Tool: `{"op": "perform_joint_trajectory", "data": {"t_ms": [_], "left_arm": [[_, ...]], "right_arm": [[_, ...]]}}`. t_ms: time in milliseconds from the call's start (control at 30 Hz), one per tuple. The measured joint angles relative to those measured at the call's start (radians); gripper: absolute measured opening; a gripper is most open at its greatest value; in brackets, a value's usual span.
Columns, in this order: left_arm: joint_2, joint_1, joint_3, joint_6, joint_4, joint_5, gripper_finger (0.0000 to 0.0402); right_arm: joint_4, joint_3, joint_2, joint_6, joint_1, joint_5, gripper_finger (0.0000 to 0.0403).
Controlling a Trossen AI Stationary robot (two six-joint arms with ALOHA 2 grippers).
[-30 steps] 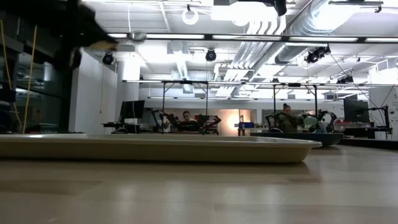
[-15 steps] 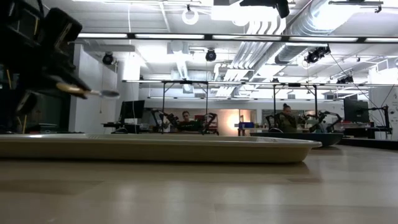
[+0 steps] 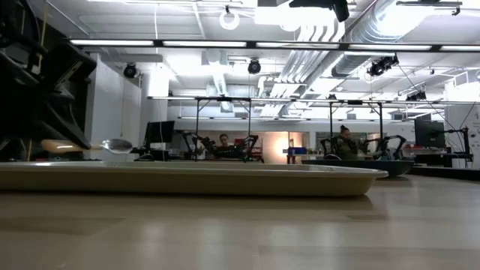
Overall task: Pick and place plate/cup/fork/spoon on tray
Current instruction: Put the yellow spoon to the right of the orange fork on the gray serving tray
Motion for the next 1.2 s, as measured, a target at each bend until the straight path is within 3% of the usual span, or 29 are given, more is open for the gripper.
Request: {"op": "perform_joint_trajectory", "data": {"t_ms": [500,767,1200], "left_arm": [[0.17,0.0,0.0,-0.015,0.101,0.049,0.0],[0.18,0.004,0.002,-0.012,0.116,0.039,0.0003],[0.18,0.005,0.002,-0.023,0.119,0.008,0.006]], "right_arm": [[0.0,0.0,0.0,0.0,0.0,-0.001,0.0195],[-0.002,0.0,0.0,0.0,0.0,-0.003,0.0195],[-0.002,0.0,0.0,0.0,0.0,-0.003,0.0195]]}}
